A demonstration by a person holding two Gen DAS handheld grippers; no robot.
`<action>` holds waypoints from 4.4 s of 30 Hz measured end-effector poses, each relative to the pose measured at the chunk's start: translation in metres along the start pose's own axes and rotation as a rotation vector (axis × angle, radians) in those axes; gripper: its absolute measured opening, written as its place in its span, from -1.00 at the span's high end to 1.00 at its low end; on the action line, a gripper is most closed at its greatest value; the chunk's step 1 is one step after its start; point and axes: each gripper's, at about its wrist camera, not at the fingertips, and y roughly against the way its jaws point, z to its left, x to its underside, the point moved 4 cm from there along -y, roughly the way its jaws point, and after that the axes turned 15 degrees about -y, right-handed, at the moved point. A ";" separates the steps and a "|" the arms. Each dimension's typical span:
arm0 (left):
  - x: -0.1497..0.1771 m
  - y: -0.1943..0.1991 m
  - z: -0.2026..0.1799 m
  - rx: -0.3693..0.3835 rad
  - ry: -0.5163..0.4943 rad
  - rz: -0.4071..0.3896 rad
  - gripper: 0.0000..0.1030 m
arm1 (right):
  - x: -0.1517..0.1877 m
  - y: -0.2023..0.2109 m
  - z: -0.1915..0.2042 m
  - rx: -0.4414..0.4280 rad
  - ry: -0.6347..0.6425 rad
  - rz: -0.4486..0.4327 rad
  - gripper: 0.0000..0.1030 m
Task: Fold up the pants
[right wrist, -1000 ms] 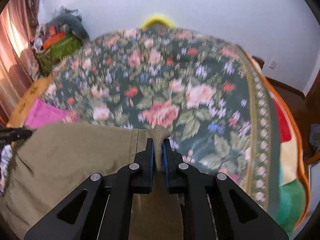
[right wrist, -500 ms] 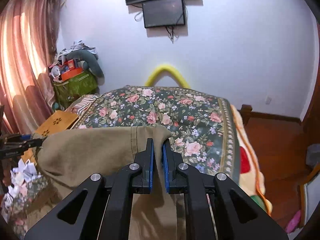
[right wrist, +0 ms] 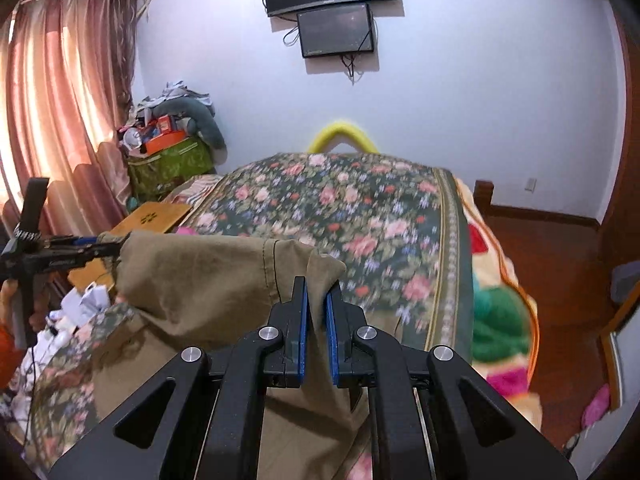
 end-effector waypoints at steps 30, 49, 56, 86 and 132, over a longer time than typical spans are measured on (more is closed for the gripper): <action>0.145 0.019 -0.009 0.059 -0.013 0.182 0.15 | 0.158 0.035 0.012 0.105 -0.012 0.178 0.84; 0.116 0.043 0.022 0.043 0.076 0.130 -0.15 | 0.173 0.049 -0.042 0.180 -0.154 0.293 0.85; 0.102 0.063 -0.019 0.042 -0.015 0.075 -0.91 | 0.141 0.079 -0.010 0.089 -0.122 0.201 -0.15; 0.099 0.005 -0.123 0.006 -0.474 0.206 0.57 | 0.146 -0.002 0.093 0.012 0.362 0.276 0.83; 0.139 -0.007 -0.034 0.198 0.099 0.235 -0.54 | 0.140 -0.026 0.109 -0.142 -0.099 0.312 -0.06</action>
